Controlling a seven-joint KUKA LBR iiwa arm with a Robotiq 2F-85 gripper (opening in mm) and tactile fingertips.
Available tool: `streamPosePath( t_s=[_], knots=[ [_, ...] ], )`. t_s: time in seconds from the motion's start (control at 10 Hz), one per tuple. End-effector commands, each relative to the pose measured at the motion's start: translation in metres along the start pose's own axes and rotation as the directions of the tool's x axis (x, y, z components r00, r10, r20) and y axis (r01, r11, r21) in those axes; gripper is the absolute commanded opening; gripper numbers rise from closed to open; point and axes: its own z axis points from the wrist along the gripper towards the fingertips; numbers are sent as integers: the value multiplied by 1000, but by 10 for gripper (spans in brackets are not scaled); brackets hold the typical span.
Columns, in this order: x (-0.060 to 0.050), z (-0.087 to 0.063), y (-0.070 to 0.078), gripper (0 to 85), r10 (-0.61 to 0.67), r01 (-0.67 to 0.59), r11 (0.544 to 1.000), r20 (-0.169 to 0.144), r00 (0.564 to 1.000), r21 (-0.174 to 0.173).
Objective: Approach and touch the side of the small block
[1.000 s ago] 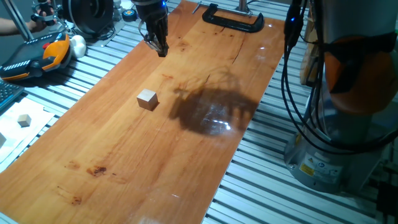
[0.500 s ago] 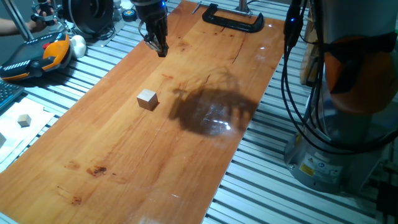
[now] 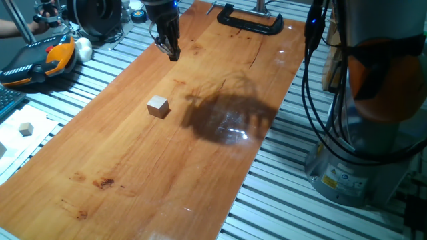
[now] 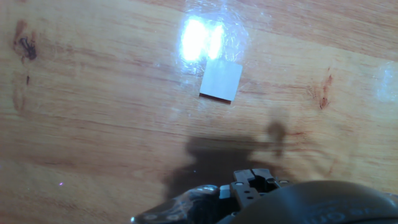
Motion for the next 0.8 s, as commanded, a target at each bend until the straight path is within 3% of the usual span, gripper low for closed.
streamPosePath(
  t_s=[0.0, 0.7],
  knots=[
    [0, 0, 0, 7, -1, 1, 1000, 0, 1000, 0],
    [0, 0, -1, 7, -10, 10, 1000, 7, 1000, -20]
  ],
)
